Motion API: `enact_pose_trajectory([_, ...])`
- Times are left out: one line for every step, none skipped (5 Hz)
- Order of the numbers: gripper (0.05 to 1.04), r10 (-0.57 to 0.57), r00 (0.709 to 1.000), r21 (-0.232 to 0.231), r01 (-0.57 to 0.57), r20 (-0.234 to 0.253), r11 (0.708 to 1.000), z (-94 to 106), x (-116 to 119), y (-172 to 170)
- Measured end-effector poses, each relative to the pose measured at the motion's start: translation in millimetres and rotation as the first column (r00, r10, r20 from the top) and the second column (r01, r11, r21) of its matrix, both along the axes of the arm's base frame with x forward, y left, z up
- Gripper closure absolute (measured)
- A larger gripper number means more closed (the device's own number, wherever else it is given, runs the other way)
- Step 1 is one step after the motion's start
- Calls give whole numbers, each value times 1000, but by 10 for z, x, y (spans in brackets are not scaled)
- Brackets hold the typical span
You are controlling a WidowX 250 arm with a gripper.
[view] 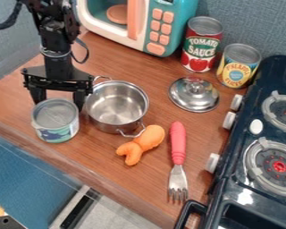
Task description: Moved the can and the silver pot to the lower part
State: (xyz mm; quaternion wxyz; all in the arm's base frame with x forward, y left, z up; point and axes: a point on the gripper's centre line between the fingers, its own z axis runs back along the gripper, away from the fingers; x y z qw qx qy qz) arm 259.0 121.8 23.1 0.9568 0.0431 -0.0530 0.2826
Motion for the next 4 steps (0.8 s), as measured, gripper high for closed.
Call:
enact_pose_trajectory([84, -17, 1000, -1, 17, 11, 1000, 43, -3, -39])
enact_pose_trajectory([84, -10, 999, -3, 10, 35, 1000, 187, 7, -54])
enact_pose_trajectory([84, -15, 997, -12, 16, 77, 1000, 419, 79, -72])
enact_pose_trajectory([84, -15, 992, -14, 17, 124, 1000, 637, 70, -64])
